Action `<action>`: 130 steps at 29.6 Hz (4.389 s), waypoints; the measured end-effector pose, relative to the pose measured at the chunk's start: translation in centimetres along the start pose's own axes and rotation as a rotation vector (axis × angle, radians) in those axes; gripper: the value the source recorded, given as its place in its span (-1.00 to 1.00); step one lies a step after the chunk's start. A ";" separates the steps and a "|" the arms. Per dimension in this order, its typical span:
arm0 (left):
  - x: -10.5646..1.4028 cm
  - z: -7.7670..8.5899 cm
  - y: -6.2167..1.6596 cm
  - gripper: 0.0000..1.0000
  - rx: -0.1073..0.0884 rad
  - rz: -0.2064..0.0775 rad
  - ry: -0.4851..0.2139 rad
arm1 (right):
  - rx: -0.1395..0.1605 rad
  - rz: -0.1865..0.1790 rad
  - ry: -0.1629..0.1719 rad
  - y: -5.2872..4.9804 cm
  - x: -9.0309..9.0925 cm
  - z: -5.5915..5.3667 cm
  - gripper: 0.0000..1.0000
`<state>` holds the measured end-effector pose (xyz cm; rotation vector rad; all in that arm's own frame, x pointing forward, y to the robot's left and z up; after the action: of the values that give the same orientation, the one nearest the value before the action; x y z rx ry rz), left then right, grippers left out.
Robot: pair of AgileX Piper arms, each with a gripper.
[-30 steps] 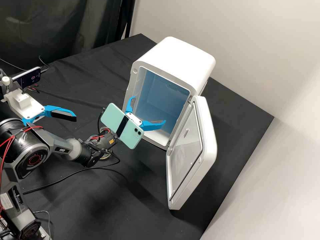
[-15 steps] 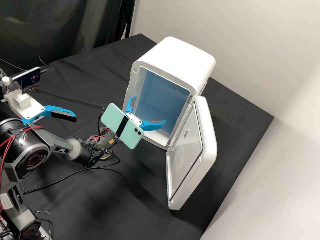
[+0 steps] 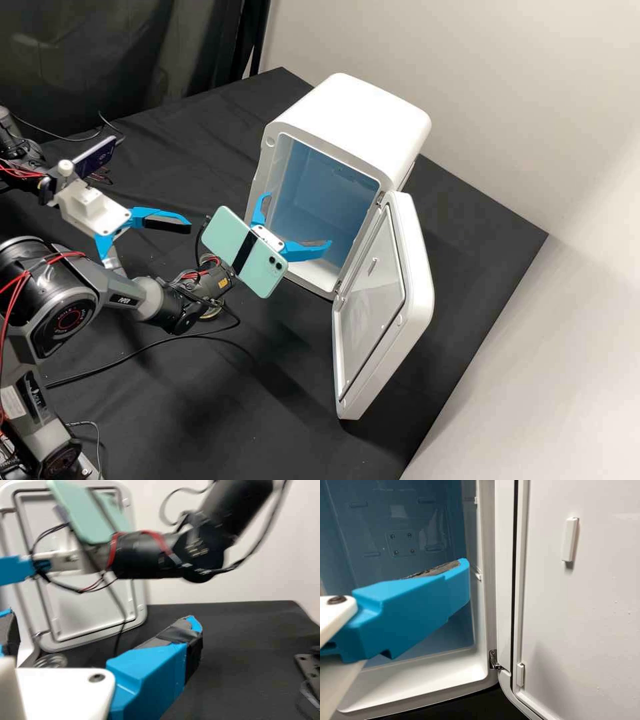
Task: Place the flask in the incubator
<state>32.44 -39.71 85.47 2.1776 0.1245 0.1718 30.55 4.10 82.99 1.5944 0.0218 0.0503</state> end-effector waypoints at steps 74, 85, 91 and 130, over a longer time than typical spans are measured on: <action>-9.0 -4.4 -4.02 1.00 0.081 -0.186 -0.023 | 0.000 0.000 0.000 0.0 0.0 0.0 1.00; -10.0 -3.9 -5.34 1.00 0.123 -0.210 -0.060 | 0.000 0.000 0.000 0.0 0.0 0.0 1.00; -9.9 -3.1 -5.47 1.00 0.130 -0.212 -0.089 | 0.000 0.000 0.000 0.0 0.0 0.0 1.00; -9.0 -4.4 -5.31 1.00 0.102 -0.190 0.026 | 0.000 0.001 0.001 0.0 0.0 0.0 1.00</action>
<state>22.70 -34.51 82.93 2.2501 0.3607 0.0870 30.55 4.11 83.00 1.5944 0.0219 0.0524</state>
